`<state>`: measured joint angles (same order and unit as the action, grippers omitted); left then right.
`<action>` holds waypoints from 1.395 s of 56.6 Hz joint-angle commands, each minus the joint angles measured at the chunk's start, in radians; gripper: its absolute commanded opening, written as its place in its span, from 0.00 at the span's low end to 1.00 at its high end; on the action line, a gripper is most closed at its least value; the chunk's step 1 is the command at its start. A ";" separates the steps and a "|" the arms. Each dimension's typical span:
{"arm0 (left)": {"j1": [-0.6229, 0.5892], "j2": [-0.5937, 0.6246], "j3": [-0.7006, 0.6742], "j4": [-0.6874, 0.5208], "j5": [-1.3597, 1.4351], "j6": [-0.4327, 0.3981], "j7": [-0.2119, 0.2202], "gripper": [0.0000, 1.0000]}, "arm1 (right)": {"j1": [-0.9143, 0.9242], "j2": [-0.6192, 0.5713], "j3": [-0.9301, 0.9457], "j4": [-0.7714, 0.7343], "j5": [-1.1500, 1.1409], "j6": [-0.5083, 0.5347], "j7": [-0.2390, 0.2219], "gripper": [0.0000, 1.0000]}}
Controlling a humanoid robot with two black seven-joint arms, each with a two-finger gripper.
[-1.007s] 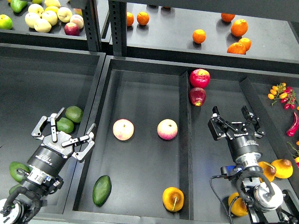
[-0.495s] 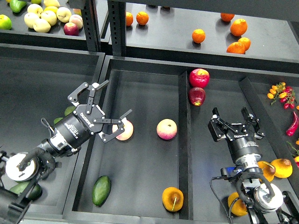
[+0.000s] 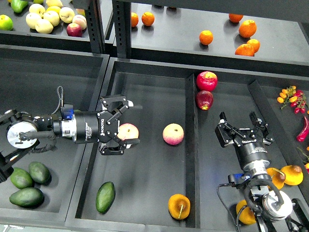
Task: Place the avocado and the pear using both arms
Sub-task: 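Rotate and lower the left gripper onto the dark green avocado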
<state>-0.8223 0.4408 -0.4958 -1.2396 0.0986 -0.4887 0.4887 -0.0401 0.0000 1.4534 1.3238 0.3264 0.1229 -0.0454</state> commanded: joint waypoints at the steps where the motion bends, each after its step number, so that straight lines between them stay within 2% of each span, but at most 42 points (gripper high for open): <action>1: -0.147 0.003 0.207 0.008 0.004 0.000 0.000 0.99 | 0.000 0.000 -0.005 0.000 -0.001 -0.002 -0.001 1.00; 6: -0.245 0.001 0.335 0.006 0.006 0.000 0.000 0.99 | 0.000 0.000 -0.011 0.000 -0.004 -0.002 -0.001 1.00; 15: -0.466 -0.016 0.657 0.008 0.007 0.000 0.000 0.99 | 0.000 0.000 -0.025 0.000 -0.038 -0.002 -0.001 1.00; 21: -0.520 -0.065 0.772 0.011 0.016 0.000 0.000 0.99 | -0.001 0.000 -0.031 0.000 -0.041 -0.003 -0.001 1.00; 33: -0.557 -0.201 0.869 0.077 0.082 0.000 0.000 0.99 | -0.006 0.000 -0.061 0.000 -0.063 -0.005 -0.001 1.00; 35: -0.563 -0.241 0.922 0.103 0.090 0.000 0.000 0.99 | -0.006 0.000 -0.062 0.000 -0.073 -0.005 -0.001 1.00; 49: -0.623 -0.375 1.063 0.178 0.073 0.000 0.000 0.99 | -0.007 0.000 -0.076 0.000 -0.075 -0.003 -0.001 1.00; 62: -0.629 -0.438 1.152 0.200 0.021 0.000 0.000 0.99 | -0.012 0.000 -0.084 0.000 -0.076 -0.003 -0.001 1.00; 79: -0.597 -0.441 1.206 0.241 -0.022 0.000 0.000 0.99 | -0.012 0.000 -0.087 0.000 -0.076 -0.003 -0.001 1.00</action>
<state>-1.4380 0.0008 0.6990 -1.0234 0.0829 -0.4887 0.4886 -0.0522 0.0000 1.3685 1.3238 0.2500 0.1196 -0.0460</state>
